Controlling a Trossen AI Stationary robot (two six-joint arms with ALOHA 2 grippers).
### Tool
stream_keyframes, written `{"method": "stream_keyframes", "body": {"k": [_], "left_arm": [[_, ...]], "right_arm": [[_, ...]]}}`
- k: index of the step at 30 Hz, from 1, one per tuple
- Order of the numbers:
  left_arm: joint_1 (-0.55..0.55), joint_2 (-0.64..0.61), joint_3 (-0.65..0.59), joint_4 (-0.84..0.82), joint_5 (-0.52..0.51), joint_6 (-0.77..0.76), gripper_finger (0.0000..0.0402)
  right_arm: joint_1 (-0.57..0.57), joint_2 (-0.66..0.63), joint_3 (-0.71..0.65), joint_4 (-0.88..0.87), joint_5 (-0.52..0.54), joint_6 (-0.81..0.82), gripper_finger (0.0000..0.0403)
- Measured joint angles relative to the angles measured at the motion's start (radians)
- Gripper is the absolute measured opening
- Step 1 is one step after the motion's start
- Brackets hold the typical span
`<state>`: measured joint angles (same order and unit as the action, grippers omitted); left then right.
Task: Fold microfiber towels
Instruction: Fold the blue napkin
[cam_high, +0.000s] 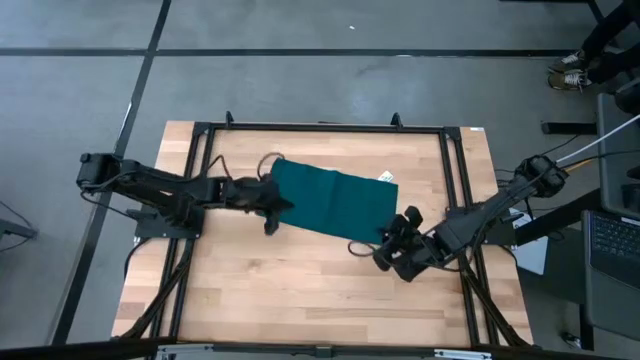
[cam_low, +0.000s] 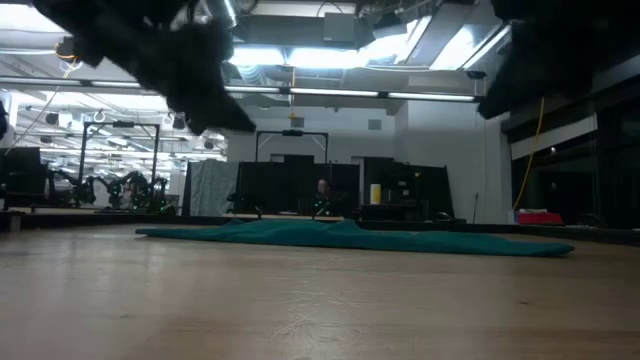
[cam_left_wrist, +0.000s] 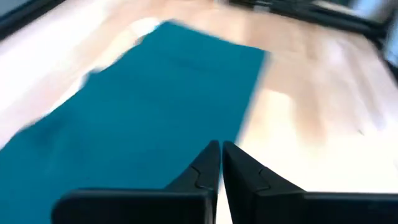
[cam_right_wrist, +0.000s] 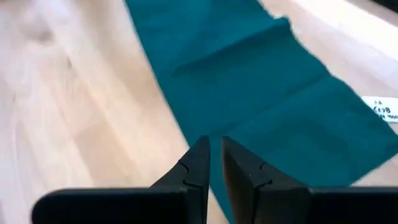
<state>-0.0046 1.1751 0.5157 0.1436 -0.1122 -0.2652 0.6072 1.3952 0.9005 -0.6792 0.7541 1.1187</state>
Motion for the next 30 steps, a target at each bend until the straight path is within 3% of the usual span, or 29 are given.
{"method": "stream_keyframes", "body": {"k": [2,7,9,14,17,20,24,26,30], "left_arm": [[-0.052,0.0,0.03,-0.029,-0.012,0.068,0.0009],[-0.11,0.001,0.084,-0.119,-0.176,0.078,0.0003],[-0.07,0.001,0.092,-0.098,-0.121,0.069,0.0005],[0.098,0.011,0.146,-0.129,0.162,0.083,0.0006],[0.175,0.011,0.199,-0.243,0.189,0.092,0.0003],[0.214,0.01,0.223,-0.37,0.184,0.129,0.0003],[0.177,0.01,0.228,-0.419,0.228,0.153,0.0003],[0.125,0.012,0.228,-0.395,0.218,0.16,0.0002],[0.015,0.062,0.231,-0.221,0.098,0.167,0.0004]], "right_arm": [[0.018,0.0,0.0,-0.058,-0.016,0.031,0.0043],[0.075,-0.003,0.0,-0.117,0.034,0.24,0.0044],[0.101,-0.005,0.0,-0.055,0.099,0.33,0.0048],[0.146,-0.005,0.0,0.121,0.259,0.447,0.0056],[0.162,-0.005,0.0,0.178,0.29,0.449,0.006],[0.17,-0.005,0.0,0.188,0.275,0.449,0.0064],[0.174,-0.005,0.0,0.165,0.232,0.452,0.0066],[0.173,-0.005,0.0,0.104,0.183,0.454,0.0065],[0.188,-0.004,0.0,-0.111,0.106,0.555,0.0065]]}}
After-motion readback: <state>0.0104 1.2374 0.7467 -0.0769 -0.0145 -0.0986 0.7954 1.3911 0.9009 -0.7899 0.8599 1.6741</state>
